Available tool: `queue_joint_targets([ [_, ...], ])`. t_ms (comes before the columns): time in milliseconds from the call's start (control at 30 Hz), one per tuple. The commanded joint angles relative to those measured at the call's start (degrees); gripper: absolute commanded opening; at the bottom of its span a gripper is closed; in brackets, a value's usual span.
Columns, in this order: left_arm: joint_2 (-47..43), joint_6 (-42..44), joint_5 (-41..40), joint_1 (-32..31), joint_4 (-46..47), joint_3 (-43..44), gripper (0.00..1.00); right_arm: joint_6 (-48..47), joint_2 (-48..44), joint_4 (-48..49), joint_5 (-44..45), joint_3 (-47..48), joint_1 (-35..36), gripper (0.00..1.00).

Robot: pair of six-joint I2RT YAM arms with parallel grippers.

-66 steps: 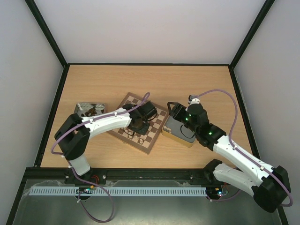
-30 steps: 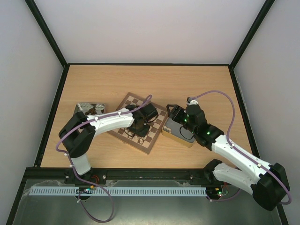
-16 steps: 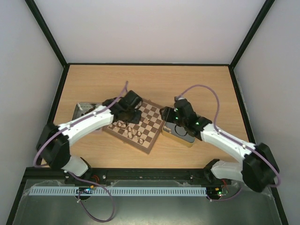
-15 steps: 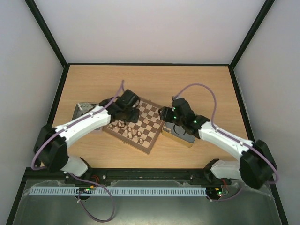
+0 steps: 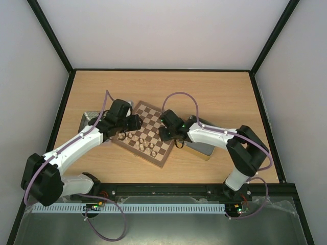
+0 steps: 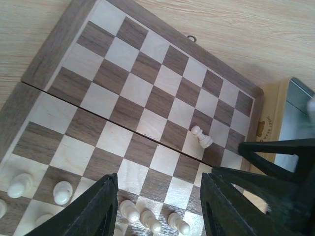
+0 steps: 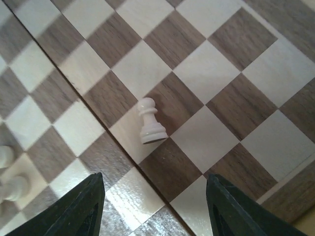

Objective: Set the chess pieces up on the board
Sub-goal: Pick up the chess piece from the chessboard.

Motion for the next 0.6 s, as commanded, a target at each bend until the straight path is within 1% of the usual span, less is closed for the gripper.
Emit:
queue_joint_targets([
  [0,-0.9,-0.7,4.0,0.6,3.7,-1.7,0.49,-3.2,3.3,-4.6,5.3,4.0,0.7,0.55],
  [100,-0.7,-0.4,4.2,0.9,3.8,-2.1,0.49,-3.9,5.6,-5.2,7.2,5.8,0.7,0.55],
  [233,-1.1,0.0,4.3,1.5,3.9,-2.3,0.5,-4.8,8.7,-5.5,7.0,7.7,0.7,0.53],
  [333,-1.5,0.3,4.4,1.8,3.9,-2.4,0.5,-4.6,10.4,-5.9,7.3,8.6,0.7,0.48],
  [433,-1.7,0.5,4.5,2.0,3.6,-2.6,0.5,-4.3,11.1,-5.8,6.8,8.6,0.7,0.4],
  [567,-2.1,0.5,4.5,2.1,3.6,-2.8,0.5,-4.6,10.9,-4.5,5.7,7.4,0.7,0.37],
])
